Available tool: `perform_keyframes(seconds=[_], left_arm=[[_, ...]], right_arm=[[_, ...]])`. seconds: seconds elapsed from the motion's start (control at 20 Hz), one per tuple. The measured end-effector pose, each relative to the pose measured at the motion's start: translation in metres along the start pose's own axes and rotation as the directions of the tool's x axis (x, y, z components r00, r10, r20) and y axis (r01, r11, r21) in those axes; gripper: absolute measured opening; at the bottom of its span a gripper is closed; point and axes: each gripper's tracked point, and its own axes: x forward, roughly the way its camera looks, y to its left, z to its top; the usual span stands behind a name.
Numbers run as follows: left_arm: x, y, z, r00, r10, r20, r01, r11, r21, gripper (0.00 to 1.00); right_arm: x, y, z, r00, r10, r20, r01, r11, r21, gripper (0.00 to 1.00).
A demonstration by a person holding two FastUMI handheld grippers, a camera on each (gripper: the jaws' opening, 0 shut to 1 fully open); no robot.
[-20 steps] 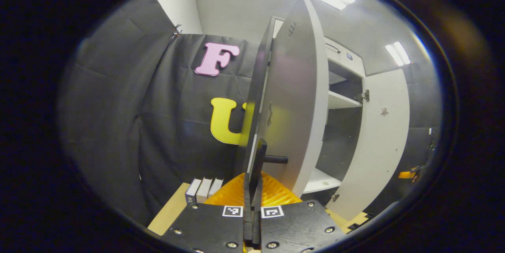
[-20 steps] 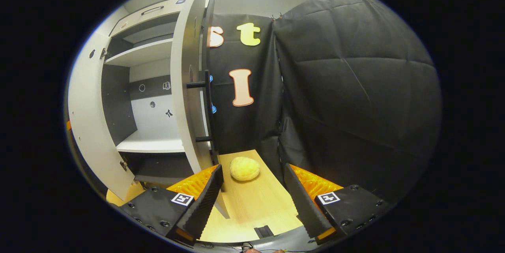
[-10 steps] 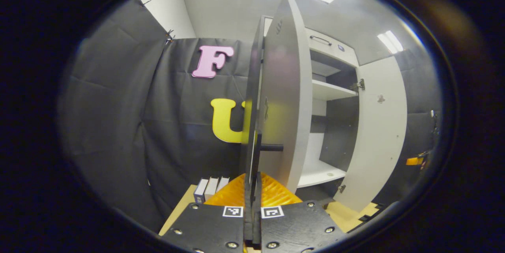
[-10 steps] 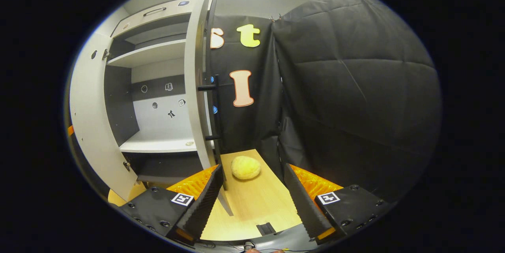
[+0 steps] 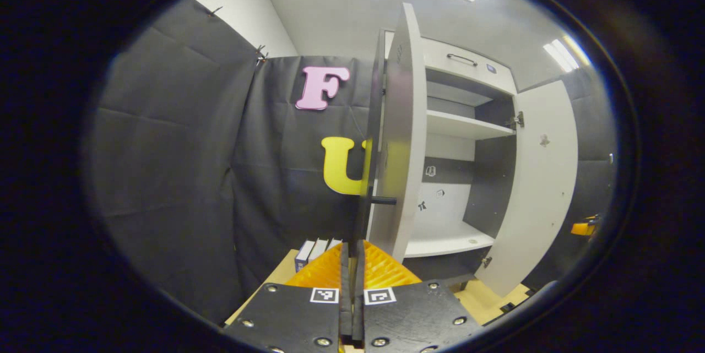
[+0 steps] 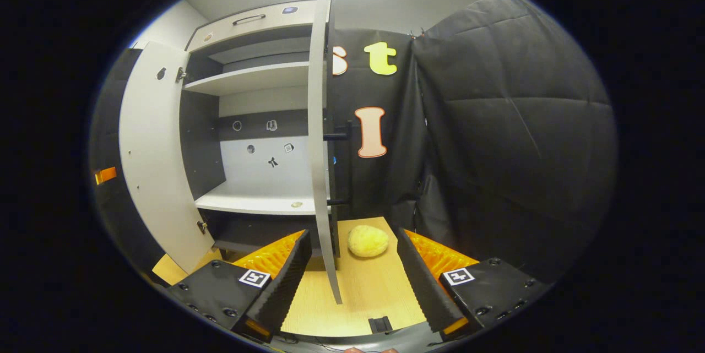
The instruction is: Open the right door of the double-door shoe cabinet with the right hand, and open the left door with the left hand.
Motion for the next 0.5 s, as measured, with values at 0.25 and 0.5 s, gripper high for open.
perform_keyframes(seconds=[0.25, 0.5], left_arm=[[-0.031, -0.062, 0.009, 0.997, -0.011, 0.082, 0.008, 0.999, 0.037, 0.23], [-0.043, -0.131, -0.012, 0.997, -0.008, 0.071, 0.003, 0.998, 0.067, 0.95]], right_arm=[[0.000, 0.012, 0.007, 0.997, 0.074, 0.011, -0.074, 0.997, -0.006, 0.98], [0.001, 0.015, 0.006, 0.989, 0.146, 0.038, -0.146, 0.989, 0.011, 0.98]])
